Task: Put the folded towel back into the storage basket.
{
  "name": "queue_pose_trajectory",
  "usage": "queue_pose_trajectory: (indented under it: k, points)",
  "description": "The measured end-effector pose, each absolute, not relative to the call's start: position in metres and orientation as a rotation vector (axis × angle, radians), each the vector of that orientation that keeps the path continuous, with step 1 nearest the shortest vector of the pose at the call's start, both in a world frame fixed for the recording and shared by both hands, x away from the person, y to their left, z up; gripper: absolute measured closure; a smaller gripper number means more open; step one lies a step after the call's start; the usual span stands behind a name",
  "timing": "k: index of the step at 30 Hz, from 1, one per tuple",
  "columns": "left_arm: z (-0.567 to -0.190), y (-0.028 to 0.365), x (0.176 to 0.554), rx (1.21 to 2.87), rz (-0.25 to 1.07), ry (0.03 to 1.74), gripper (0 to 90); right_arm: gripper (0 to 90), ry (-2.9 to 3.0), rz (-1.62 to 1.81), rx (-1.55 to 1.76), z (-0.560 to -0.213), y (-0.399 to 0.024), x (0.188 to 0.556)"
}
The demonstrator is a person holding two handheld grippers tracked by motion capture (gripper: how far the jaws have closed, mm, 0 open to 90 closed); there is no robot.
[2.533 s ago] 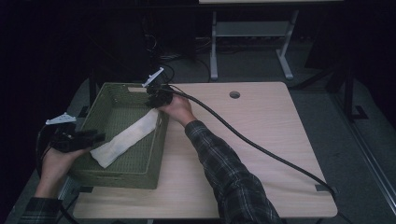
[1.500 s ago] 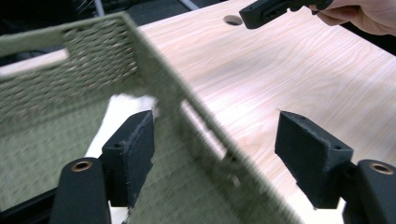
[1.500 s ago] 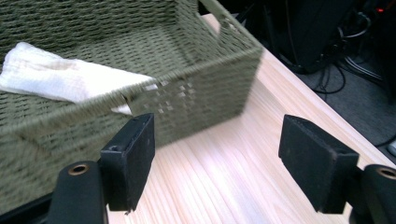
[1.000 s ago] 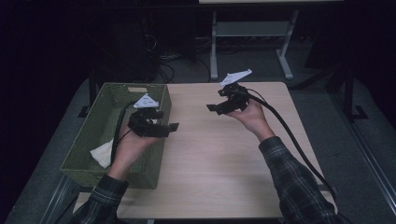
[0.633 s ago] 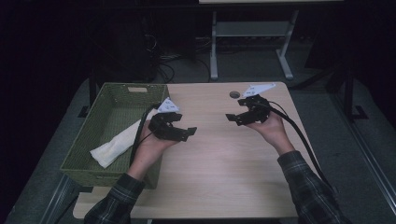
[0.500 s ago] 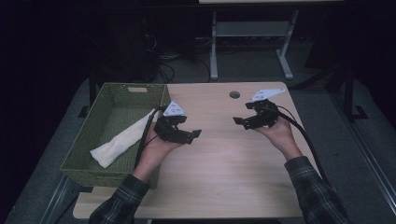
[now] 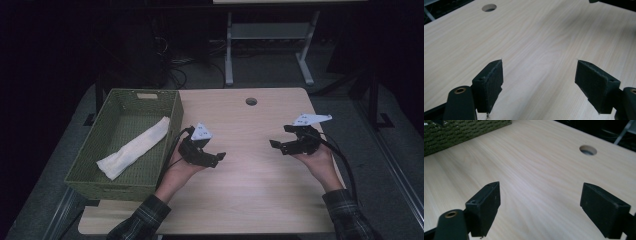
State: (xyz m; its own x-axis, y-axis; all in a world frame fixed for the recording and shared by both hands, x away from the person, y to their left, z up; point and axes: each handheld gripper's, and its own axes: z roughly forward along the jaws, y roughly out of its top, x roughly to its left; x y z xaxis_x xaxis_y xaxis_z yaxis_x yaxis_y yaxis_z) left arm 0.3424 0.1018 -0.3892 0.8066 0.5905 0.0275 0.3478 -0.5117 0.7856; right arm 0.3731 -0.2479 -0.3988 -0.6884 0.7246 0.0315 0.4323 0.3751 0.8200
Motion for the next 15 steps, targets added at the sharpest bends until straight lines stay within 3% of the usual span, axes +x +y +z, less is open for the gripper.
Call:
queue_pose_trajectory:
  k: [15]
  points:
    - [-0.44,0.098,0.332,2.252,0.309,0.699,19.2,13.8,2.279,1.176,1.147,-0.441,-0.282,0.326]
